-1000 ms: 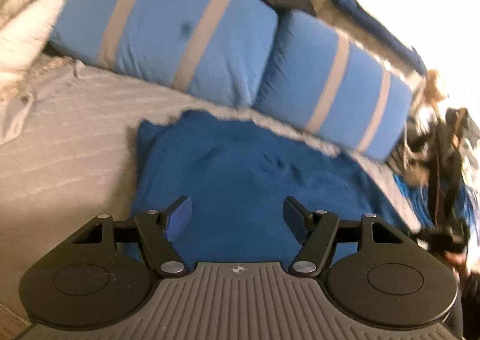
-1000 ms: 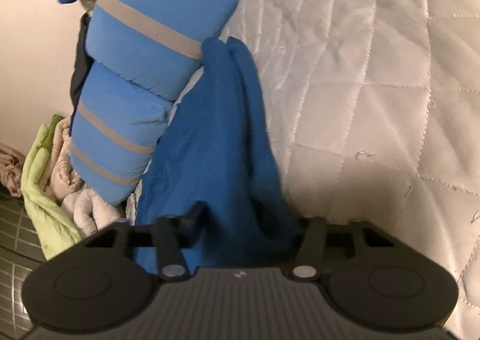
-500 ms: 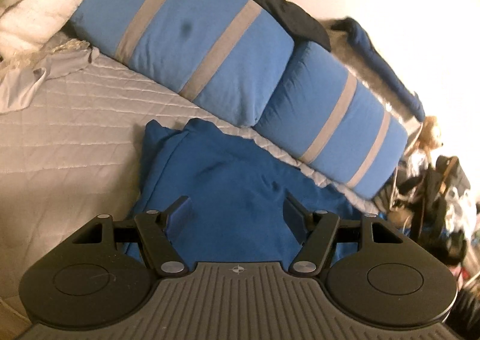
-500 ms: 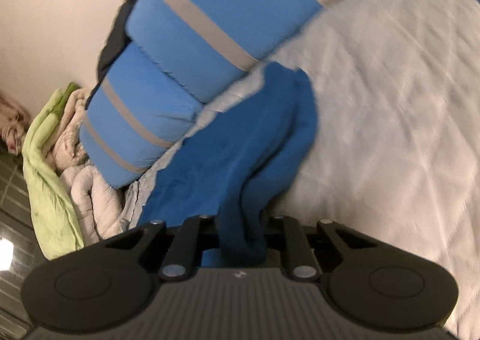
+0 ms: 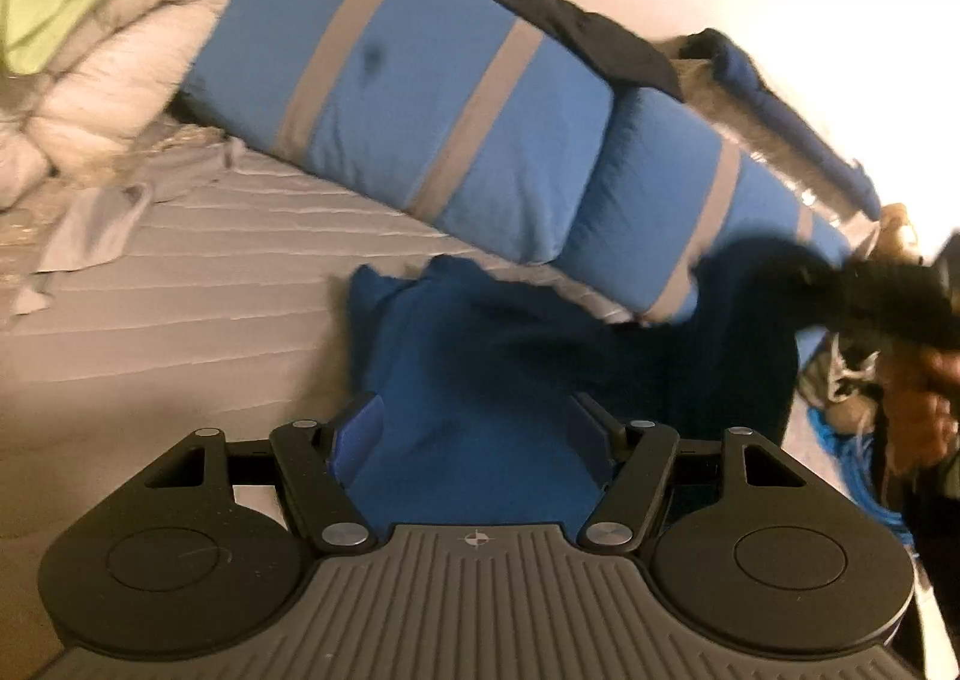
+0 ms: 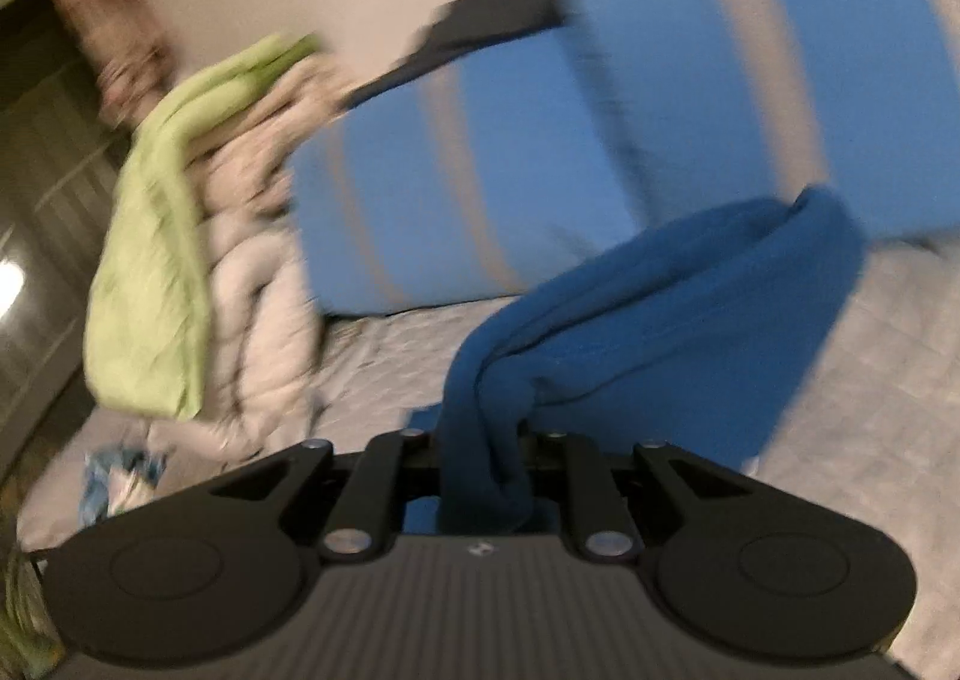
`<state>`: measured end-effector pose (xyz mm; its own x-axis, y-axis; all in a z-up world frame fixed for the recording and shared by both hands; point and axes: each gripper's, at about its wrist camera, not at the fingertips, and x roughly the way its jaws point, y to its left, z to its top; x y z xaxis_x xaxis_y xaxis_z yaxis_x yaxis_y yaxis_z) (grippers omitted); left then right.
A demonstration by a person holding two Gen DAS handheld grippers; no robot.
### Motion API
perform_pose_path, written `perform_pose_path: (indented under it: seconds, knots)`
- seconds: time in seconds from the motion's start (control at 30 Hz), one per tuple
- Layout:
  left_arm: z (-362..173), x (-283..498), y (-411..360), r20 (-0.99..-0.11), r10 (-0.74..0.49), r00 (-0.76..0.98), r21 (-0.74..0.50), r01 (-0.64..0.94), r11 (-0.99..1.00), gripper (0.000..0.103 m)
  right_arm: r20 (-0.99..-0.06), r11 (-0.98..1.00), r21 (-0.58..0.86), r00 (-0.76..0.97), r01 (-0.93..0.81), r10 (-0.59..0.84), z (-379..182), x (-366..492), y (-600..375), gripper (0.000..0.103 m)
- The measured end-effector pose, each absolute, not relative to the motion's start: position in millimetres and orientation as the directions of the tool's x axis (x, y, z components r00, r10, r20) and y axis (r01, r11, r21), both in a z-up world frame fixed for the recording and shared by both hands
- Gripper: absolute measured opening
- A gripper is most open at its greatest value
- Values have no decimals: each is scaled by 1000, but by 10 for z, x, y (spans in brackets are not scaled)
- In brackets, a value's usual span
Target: Fold clothes
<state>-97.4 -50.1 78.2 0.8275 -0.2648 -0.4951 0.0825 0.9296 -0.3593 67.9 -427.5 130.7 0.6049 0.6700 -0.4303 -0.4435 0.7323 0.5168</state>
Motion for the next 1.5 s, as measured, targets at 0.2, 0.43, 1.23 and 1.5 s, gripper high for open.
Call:
perform_pose_path:
  seconds: [0.2, 0.43, 1.23, 1.5]
  knots:
    - [744, -1123, -217, -536, -181, 825, -338, -13, 941, 67, -556, 693, 342, 458, -634, 693, 856, 527, -2641, 15]
    - [666, -1166, -100, -577, -151, 803, -316, -48, 948, 67, -682, 677, 273, 358, -684, 637, 225, 351, -2088, 15]
    - [801, -791, -298, -602, -251, 758, -358, 25, 934, 67, -502, 730, 267, 556, -629, 663, 817, 389, -3257, 101]
    - [619, -264, -314, -692, -371, 619, -527, -82, 846, 37, -571, 848, 428, 634, -312, 522, 392, 732, -4024, 102]
